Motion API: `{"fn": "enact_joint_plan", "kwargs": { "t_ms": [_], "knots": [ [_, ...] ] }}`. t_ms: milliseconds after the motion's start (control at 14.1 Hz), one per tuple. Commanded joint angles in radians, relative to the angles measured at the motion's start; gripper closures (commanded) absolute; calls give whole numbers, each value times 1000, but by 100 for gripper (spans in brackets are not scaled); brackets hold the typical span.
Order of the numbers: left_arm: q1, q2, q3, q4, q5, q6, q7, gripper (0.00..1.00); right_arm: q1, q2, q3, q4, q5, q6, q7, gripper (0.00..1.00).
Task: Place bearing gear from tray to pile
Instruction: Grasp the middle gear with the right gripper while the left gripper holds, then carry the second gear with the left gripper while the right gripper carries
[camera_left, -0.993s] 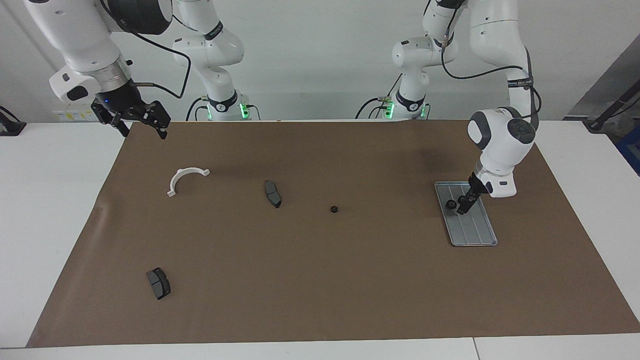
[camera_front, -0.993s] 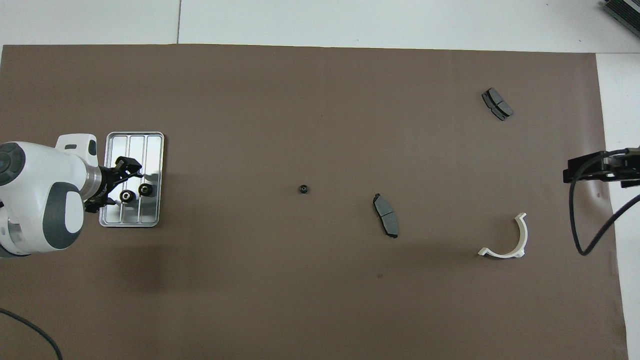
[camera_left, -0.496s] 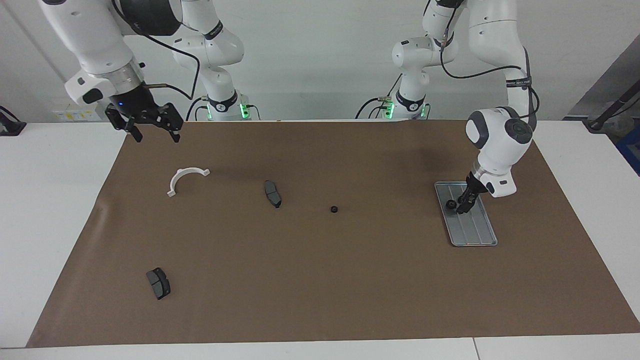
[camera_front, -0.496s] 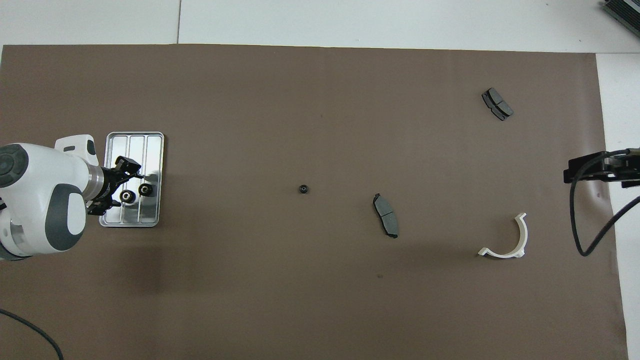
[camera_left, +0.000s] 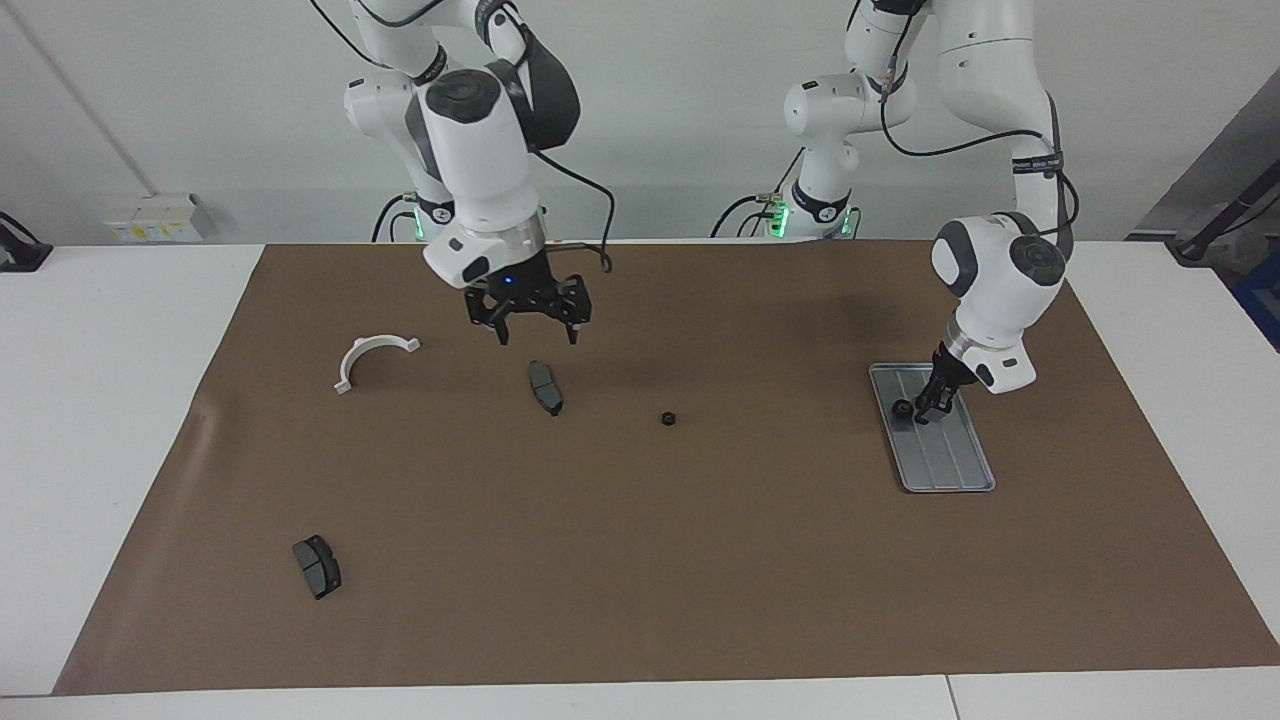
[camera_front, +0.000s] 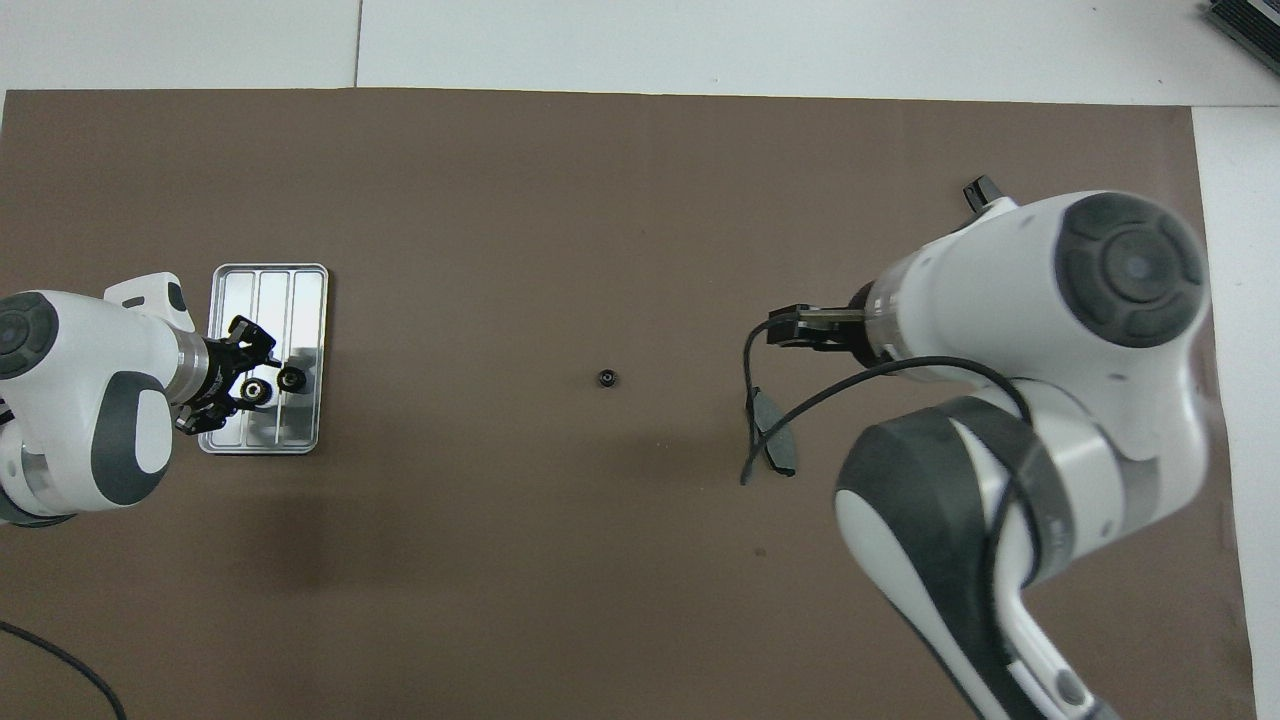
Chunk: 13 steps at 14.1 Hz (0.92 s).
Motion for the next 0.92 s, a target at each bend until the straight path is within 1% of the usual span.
{"fn": "enact_joint_plan", "kwargs": {
  "t_ms": [0, 71, 142, 213, 284, 355, 425, 496, 567, 709, 851],
  "knots": [
    [0, -32, 2, -39, -14, 25, -14, 59, -2, 171, 101, 79, -160, 121, 169, 0],
    [0, -31, 2, -38, -14, 27, -13, 64, -2, 234, 130, 99, -247, 156, 243, 0],
    [2, -31, 2, -36, -14, 27, -13, 69, 1, 295, 154, 135, -311, 155, 299, 0],
    [0, -29, 2, -32, -14, 27, -13, 77, 22, 348, 187, 175, -349, 148, 354, 0],
    [0, -28, 2, -28, -14, 27, -8, 84, 53, 404, 193, 204, -395, 149, 412, 0],
    [-1, -28, 2, -25, -14, 27, -5, 91, 62, 443, 198, 226, -453, 152, 454, 0],
    [-3, -26, 2, -22, -14, 27, -2, 98, 64, 460, 210, 228, -504, 163, 492, 0],
    [-4, -23, 2, -12, -14, 27, -2, 100, 67, 483, 225, 226, -530, 166, 514, 0],
    [-8, -17, 2, 7, -13, 18, -2, 100, 80, 498, 230, 228, -549, 167, 523, 0],
    [-9, -2, 1, 63, -13, -2, -7, 100, 79, 500, 231, 222, -557, 192, 523, 0],
    [-12, 15, -4, 135, -13, -45, -7, 100, 82, 500, 233, 206, -551, 180, 520, 4]
  ]
}}
